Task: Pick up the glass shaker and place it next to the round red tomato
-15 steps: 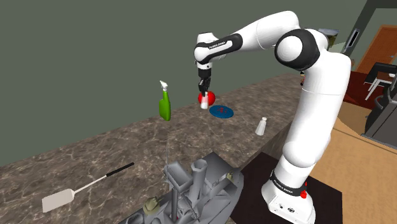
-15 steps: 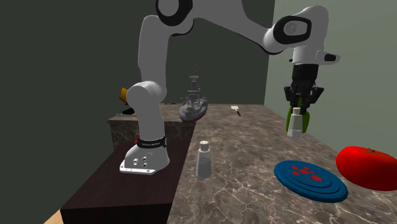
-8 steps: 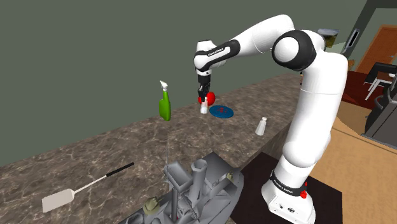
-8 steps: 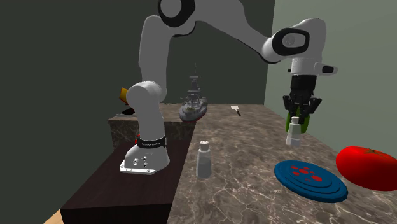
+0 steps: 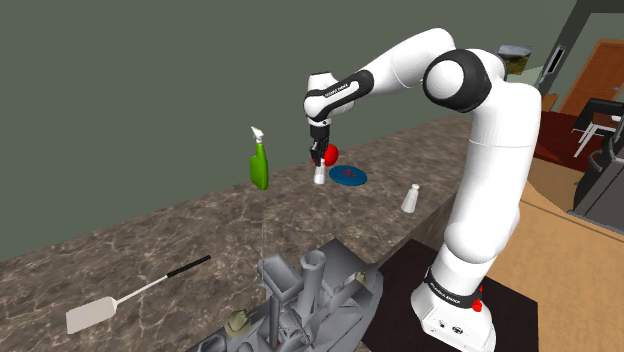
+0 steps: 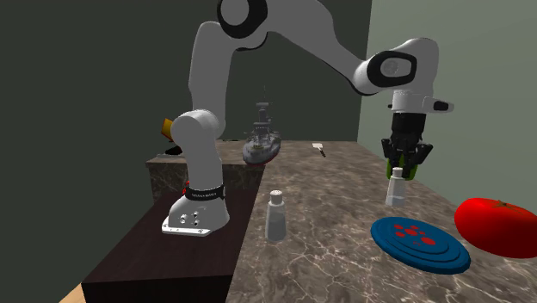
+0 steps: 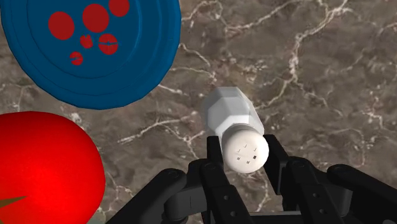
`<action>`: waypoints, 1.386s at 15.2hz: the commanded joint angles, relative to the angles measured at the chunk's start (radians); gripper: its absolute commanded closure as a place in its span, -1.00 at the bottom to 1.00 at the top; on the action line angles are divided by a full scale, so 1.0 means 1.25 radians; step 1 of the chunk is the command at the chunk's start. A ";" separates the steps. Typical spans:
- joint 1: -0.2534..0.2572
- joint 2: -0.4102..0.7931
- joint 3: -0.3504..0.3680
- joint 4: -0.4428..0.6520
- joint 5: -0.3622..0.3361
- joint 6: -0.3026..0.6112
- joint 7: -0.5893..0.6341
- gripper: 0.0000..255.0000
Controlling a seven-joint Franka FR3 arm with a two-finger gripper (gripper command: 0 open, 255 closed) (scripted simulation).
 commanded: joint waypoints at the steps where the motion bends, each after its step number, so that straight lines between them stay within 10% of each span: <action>1: 0.000 0.000 0.000 0.000 0.000 0.001 0.000 1.00; 4: 0.000 0.000 0.000 0.000 0.000 0.001 0.000 1.00; 5: 0.000 0.000 0.000 0.000 0.000 0.001 0.000 -1.00; 21: 0.005 -0.029 0.003 0.065 0.002 -0.094 -0.001 -1.00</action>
